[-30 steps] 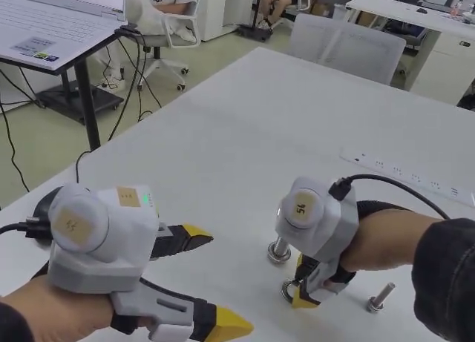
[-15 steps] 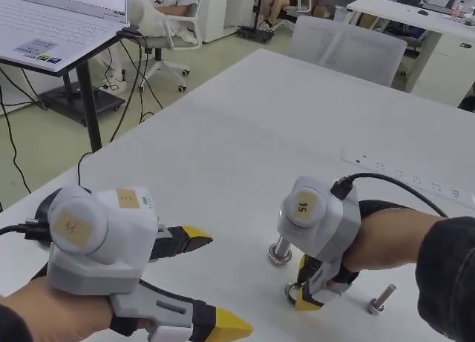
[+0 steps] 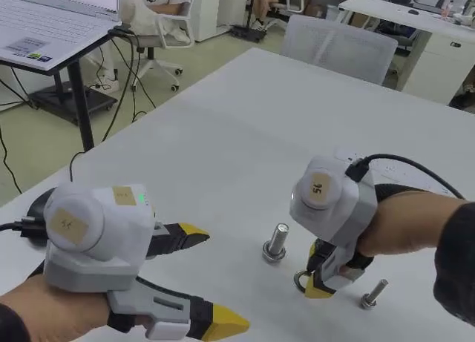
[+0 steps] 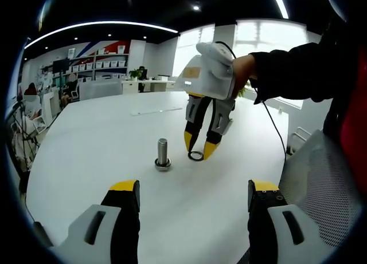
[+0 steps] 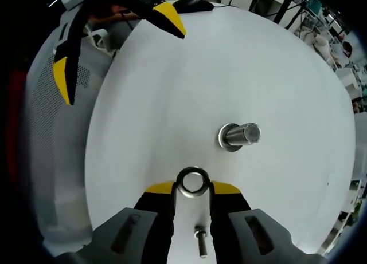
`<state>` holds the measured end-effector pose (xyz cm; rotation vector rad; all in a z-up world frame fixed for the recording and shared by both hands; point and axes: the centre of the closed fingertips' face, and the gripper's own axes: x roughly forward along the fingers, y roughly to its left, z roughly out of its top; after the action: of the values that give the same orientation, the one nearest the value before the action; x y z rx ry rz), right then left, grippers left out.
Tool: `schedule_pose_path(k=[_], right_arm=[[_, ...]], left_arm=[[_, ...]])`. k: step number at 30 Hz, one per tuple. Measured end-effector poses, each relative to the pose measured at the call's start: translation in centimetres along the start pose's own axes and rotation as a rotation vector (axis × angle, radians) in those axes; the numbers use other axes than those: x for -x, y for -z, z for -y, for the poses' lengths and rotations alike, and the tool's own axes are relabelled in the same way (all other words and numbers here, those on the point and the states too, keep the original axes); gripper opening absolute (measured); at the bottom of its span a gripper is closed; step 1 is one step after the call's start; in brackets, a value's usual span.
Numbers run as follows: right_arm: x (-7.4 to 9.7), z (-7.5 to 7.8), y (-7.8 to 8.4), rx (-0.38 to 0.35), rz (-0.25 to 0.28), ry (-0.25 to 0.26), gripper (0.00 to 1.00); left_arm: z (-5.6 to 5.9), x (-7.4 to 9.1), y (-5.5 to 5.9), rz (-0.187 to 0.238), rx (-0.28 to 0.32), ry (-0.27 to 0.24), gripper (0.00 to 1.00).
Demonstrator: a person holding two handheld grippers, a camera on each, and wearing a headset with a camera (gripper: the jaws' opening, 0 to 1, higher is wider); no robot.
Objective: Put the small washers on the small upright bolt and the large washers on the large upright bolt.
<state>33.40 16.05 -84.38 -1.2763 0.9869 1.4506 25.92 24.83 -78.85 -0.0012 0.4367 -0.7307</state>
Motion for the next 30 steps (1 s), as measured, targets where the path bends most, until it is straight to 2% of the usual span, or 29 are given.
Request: schedule_pose_path(k=[12, 30], right_arm=[[3.3, 0.9, -0.1, 0.009, 0.001, 0.045, 0.24], [6.9, 2.6, -2.1, 0.050, 0.023, 0.109, 0.24]], left_arm=[[0.1, -0.3, -0.1, 0.002, -0.005, 0.010, 0.77], [-0.1, -0.4, -0.4, 0.007, -0.007, 0.012, 0.77]])
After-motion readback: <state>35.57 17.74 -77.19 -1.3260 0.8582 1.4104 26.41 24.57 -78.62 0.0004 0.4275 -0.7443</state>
